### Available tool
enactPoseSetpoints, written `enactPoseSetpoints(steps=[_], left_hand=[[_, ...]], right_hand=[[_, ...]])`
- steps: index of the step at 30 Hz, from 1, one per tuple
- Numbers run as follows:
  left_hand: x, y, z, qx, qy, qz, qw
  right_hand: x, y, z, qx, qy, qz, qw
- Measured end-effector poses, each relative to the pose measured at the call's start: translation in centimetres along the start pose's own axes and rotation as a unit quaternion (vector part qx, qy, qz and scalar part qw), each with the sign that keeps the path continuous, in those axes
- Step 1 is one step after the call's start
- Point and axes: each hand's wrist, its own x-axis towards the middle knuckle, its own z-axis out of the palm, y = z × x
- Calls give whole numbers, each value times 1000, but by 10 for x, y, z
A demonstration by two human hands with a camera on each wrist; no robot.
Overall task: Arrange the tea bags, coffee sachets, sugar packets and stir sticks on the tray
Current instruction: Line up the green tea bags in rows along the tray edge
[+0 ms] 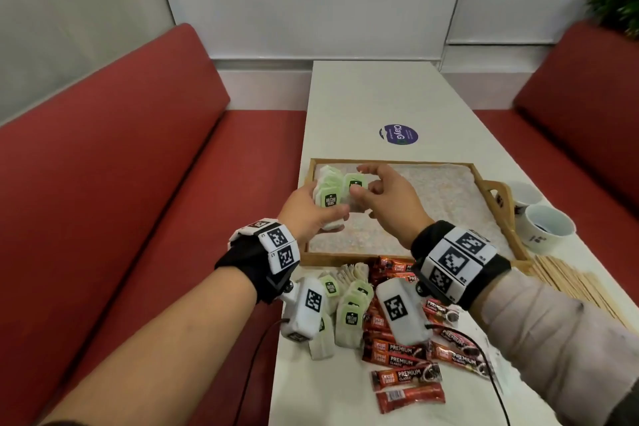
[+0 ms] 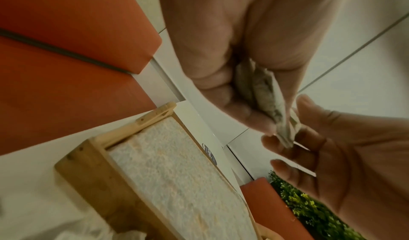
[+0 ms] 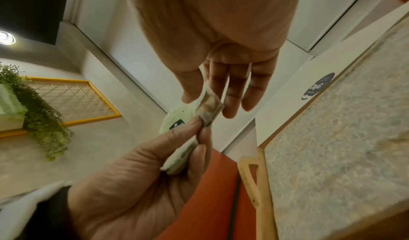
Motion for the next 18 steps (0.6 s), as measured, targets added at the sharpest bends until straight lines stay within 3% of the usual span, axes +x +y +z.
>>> enactPoseSetpoints(steps=[10,18], left_hand=[[39,-3,-8,61,-22,5,998],[99,-12,-37,55,123,-21,991]], right_hand=[[42,-1,-21,-95,-50,4,994],[134,10,-7,-161,-57,0,985]])
